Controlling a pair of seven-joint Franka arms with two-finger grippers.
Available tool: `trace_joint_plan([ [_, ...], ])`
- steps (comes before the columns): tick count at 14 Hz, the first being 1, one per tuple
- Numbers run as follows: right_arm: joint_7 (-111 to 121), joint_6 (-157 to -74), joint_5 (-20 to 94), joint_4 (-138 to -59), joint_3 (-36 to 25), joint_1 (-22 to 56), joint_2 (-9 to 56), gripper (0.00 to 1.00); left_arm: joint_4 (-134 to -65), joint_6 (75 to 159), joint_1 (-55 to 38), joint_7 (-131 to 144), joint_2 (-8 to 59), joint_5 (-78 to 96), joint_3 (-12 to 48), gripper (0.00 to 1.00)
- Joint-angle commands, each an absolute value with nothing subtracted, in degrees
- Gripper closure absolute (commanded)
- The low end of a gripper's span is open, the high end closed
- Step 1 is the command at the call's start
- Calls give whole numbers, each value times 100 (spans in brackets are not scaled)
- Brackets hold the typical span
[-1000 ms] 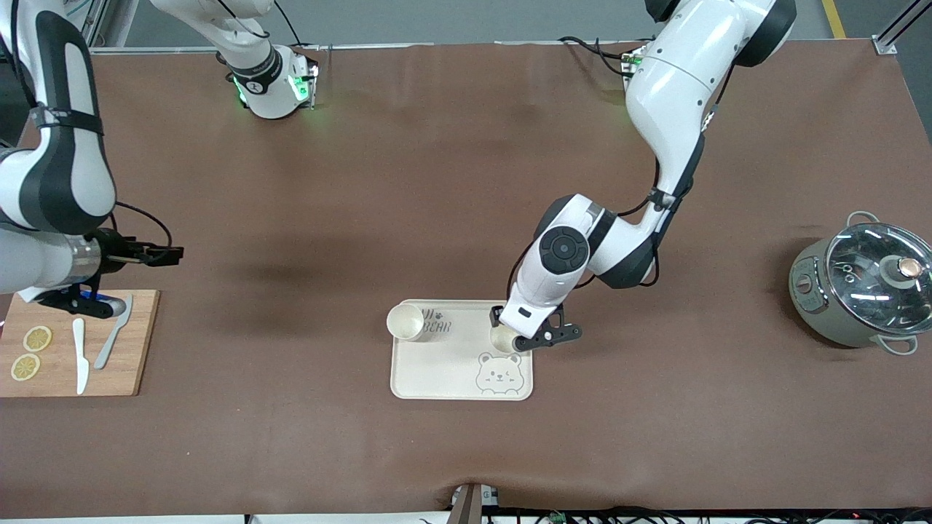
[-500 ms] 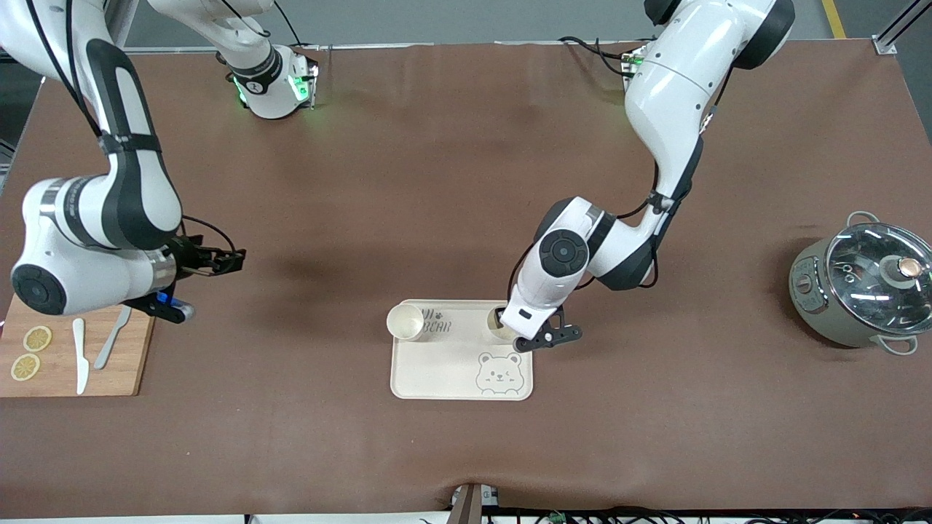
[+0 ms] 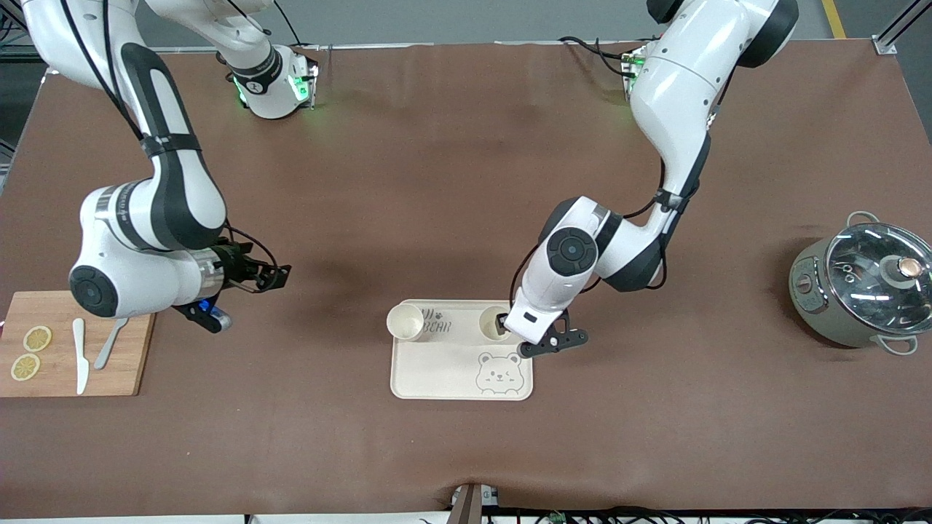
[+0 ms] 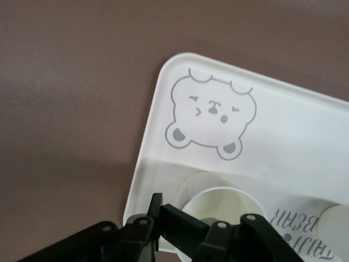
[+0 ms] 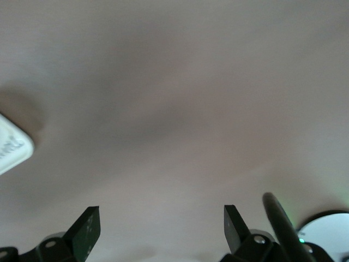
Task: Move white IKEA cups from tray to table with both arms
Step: 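Reach the right gripper to the other cup and close on it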
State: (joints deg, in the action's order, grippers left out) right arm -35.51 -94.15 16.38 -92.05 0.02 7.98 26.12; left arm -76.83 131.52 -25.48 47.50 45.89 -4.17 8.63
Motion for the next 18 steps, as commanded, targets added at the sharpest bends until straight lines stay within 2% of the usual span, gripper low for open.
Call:
trace_joint_plan([
  [1,-3674,-9501,1837,-9228,-35,826,2610,0,-7743,13113,-2540,4887,4465,-545,870,100],
  [4,-3709,-9527,1863,-9237,-35,852,2645,0,-7743,13113,-2549,4895,4465,-510,879,98],
  [6,-3989,-9632,1951,-9237,-35,1089,2733,0,-7734,13122,-2593,4983,4491,-492,879,79],
  [7,-4156,-9720,1942,-9246,-35,1264,2786,0,-7734,13122,-2610,5149,4535,-501,879,74],
  [9,-4332,-10123,1960,-9255,-35,1458,2882,0,-7734,13122,-2628,5300,4526,-510,879,66],
  [12,-4649,-10230,1986,-9255,-26,1582,2909,0,-7734,13122,-2654,5300,4561,-527,888,58],
  [18,-5738,-11047,2294,-9246,-26,1995,2953,0,-7734,13166,-2821,5300,4658,-510,888,56],
])
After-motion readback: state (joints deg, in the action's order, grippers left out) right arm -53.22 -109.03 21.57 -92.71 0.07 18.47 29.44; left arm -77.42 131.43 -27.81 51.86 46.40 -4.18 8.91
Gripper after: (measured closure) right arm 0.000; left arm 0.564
